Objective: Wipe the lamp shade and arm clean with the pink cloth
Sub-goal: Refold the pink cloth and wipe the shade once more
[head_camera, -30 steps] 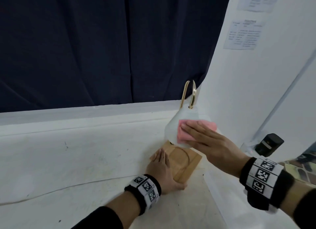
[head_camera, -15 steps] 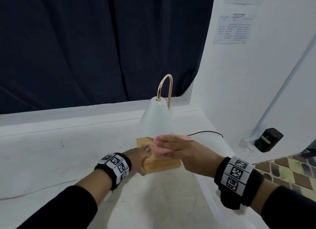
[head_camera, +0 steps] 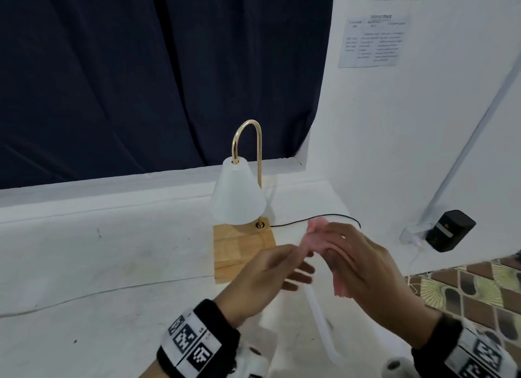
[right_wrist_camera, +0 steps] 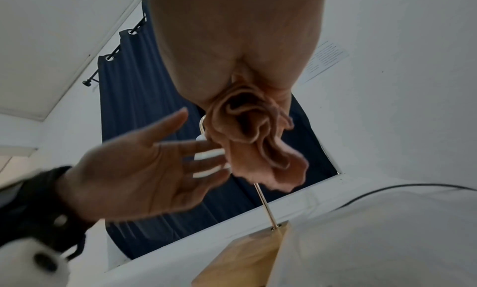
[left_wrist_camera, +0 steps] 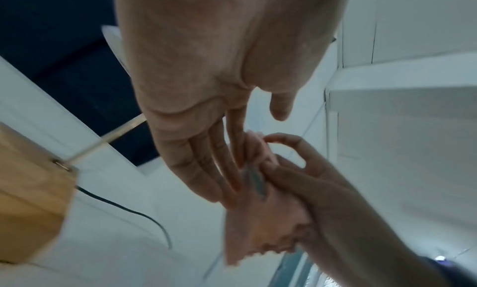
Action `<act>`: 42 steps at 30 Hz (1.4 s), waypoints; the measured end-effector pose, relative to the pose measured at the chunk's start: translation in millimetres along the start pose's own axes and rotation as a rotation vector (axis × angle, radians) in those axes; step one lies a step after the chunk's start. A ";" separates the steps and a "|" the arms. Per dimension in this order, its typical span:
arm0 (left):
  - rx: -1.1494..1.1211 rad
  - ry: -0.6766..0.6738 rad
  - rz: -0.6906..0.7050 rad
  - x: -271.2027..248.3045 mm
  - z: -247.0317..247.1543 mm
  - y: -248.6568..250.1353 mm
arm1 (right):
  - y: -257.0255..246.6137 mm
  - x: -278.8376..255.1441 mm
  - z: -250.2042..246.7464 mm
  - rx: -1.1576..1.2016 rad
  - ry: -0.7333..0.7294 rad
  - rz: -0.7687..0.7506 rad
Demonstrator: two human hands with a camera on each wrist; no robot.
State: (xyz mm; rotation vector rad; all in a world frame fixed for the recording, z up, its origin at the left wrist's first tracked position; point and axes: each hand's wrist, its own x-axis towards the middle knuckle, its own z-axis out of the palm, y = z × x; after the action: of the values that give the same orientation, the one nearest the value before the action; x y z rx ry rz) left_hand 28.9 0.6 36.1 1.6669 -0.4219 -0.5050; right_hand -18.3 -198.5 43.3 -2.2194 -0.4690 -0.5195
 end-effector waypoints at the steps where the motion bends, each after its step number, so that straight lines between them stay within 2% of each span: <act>1: -0.050 0.012 0.006 2.1 10.9 5.9 | -0.2 -4.4 -1.6 0.029 0.006 0.042; 4: -0.134 0.086 0.030 10.8 32.1 12.1 | 5.2 -15.3 -5.8 0.115 0.030 0.167; 6: -0.158 0.108 0.036 15.6 40.9 10.2 | 8.5 -22.3 -11.5 0.145 0.014 0.193; 12: -0.142 0.069 0.050 21.2 60.2 4.4 | 28.6 -38.5 -32.7 0.418 -0.001 0.252; 17: -0.238 0.015 -0.019 20.9 71.9 8.6 | 50.6 -35.6 -43.7 0.693 -0.023 0.576; 19: -0.215 0.028 -0.065 22.6 75.5 3.9 | 57.7 -35.9 -47.2 0.650 -0.025 0.639; 21: -0.068 0.070 -0.078 27.2 76.8 -6.2 | 65.9 -37.6 -47.6 0.542 -0.053 0.665; 24: 0.119 0.151 -0.037 34.3 81.1 -22.5 | 73.9 -43.1 -44.3 0.394 -0.106 0.683; 27: 0.200 0.184 0.029 37.0 87.4 -31.2 | 73.1 -45.7 -41.6 0.366 -0.131 0.703; 31: 0.071 0.283 0.056 35.1 84.2 -23.9 | 56.4 -35.0 -42.0 0.408 -0.056 0.680; 33: -0.022 0.331 0.061 32.3 76.8 -15.8 | 43.2 -24.5 -39.4 0.387 -0.088 0.615; 38: -0.166 0.425 0.076 20.1 49.7 4.7 | 25.1 -3.0 -15.2 0.035 -0.210 0.350; 42: -0.163 0.485 0.108 0.8 20.4 10.9 | 8.2 15.7 13.8 -0.183 -0.139 0.058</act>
State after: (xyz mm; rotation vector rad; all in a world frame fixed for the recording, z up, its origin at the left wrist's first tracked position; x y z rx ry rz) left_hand 18.5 -18.3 44.3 1.5358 -0.1074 -0.0439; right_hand 1.9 -190.4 37.9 -2.4480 -0.4425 -0.3921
